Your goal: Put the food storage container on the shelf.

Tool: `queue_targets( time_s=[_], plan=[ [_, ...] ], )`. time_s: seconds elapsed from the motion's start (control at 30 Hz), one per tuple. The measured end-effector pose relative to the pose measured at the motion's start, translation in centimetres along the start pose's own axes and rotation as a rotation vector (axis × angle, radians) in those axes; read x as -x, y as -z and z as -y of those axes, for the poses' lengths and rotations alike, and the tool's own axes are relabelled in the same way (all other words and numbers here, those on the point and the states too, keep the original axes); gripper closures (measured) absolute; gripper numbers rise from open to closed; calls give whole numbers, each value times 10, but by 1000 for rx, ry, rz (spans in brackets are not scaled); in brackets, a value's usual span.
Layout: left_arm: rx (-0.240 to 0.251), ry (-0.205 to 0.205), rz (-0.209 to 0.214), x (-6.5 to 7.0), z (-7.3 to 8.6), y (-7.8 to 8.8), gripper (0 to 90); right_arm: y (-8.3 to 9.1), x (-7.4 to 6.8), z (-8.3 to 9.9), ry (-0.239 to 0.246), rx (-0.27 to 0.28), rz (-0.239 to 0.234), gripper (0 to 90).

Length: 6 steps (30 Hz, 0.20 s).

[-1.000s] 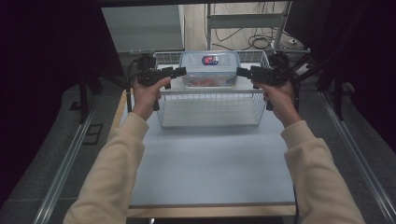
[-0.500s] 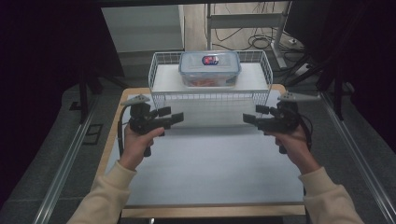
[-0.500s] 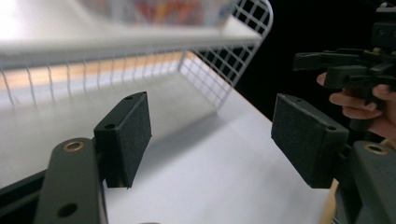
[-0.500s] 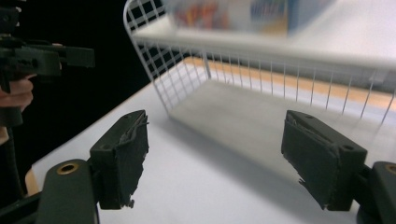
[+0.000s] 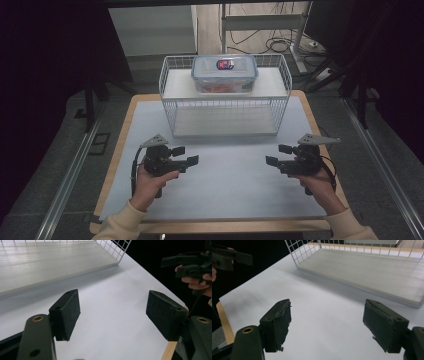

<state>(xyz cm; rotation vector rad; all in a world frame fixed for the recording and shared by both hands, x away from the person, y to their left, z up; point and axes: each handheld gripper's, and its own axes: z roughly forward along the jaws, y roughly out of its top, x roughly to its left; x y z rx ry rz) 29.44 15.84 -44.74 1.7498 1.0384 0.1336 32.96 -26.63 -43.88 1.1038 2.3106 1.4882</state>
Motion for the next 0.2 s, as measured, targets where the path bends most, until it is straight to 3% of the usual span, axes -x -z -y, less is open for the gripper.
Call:
queue_targets(
  time_s=[0.1,0.2],
  plan=[
    [2,8,6,-1,2,-1,274,4,-1,-2,12,33,-2,217],
    [-6,29,8,-4,7,-3,271,2,0,7,39,30,30,178]
  ],
)
